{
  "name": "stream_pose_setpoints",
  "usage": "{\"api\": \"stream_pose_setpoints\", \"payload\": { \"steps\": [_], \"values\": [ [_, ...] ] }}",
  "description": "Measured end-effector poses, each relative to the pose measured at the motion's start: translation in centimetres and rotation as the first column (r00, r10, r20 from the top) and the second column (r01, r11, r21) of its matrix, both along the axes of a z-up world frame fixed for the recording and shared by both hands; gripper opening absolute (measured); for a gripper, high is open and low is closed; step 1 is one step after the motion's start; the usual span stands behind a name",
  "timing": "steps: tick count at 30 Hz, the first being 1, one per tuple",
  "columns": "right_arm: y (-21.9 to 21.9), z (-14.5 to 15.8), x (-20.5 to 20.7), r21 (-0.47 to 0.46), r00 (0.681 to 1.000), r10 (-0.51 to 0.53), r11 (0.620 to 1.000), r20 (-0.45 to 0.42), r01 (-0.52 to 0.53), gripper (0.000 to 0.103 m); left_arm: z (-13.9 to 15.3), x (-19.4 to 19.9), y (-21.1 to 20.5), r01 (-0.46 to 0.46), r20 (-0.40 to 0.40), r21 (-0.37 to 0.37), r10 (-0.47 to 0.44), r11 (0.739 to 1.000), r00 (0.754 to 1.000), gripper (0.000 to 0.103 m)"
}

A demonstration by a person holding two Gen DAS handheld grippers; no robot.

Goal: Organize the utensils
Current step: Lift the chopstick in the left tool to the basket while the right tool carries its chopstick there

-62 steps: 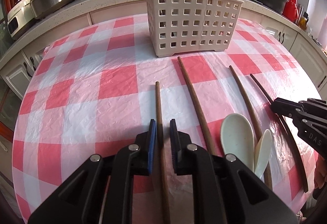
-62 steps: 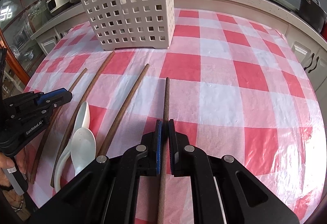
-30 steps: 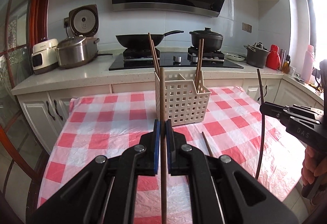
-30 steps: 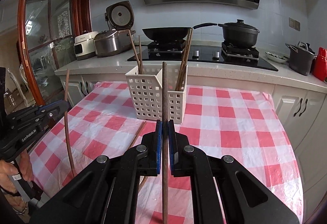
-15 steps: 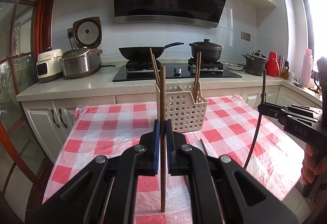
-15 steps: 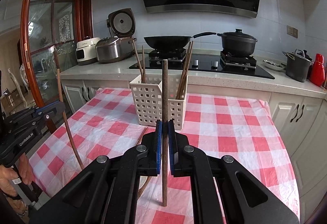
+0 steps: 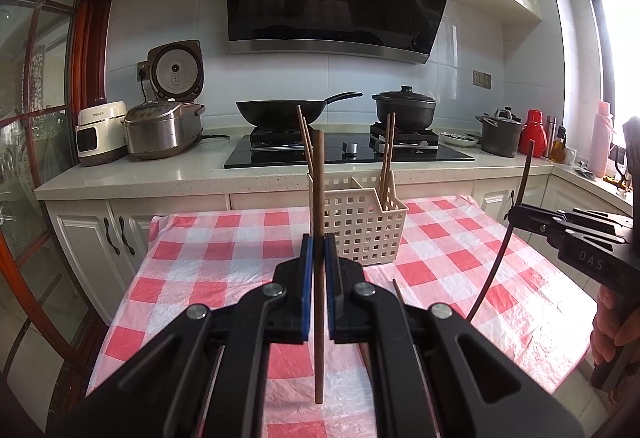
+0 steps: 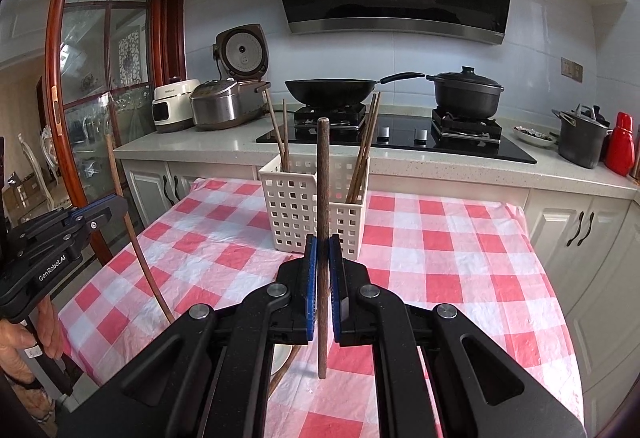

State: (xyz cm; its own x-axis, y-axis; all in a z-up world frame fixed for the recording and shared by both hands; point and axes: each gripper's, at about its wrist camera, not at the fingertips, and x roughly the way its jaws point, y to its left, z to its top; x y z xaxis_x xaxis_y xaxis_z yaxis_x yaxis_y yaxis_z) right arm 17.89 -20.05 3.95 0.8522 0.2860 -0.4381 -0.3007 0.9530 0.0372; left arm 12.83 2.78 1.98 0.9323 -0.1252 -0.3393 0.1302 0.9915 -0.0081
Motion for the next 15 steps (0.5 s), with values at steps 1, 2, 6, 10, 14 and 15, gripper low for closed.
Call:
{"api": "stream_pose_setpoints", "payload": {
  "steps": [1,2,6,10,14,15],
  "values": [
    [0.02,-0.04,-0.01,-0.001,1.0,0.001,1.0,-0.001,-0.001,0.007,0.0,-0.01,-0.03,0.0,0.0,0.001,0.0,1.0,1.0,0.006],
    [-0.06,-0.03,0.06,-0.001,1.0,0.001,1.0,-0.003,-0.001,0.007,0.0,-0.01,-0.01,0.0,0.0,0.002,0.0,1.0,1.0,0.006],
    [-0.05,0.0,0.09,0.0,1.0,0.002,1.0,-0.003,-0.002,0.007,0.06,0.04,0.0,0.0,-0.001,0.001,0.0,1.0,1.0,0.006],
    [0.1,0.04,0.14,-0.004,1.0,0.007,1.0,0.0,-0.007,0.007,0.11,0.01,-0.05,0.002,-0.001,0.003,-0.002,1.0,1.0,0.006],
    [0.36,0.12,0.24,-0.011,1.0,0.011,1.0,0.003,-0.011,0.007,0.3,0.3,-0.21,0.005,0.004,0.012,-0.005,1.0,1.0,0.006],
    [0.37,0.14,0.3,-0.012,1.0,0.012,1.0,0.004,-0.012,0.007,0.36,0.36,-0.26,0.006,0.005,0.013,-0.006,1.0,1.0,0.006]
  ]
}}
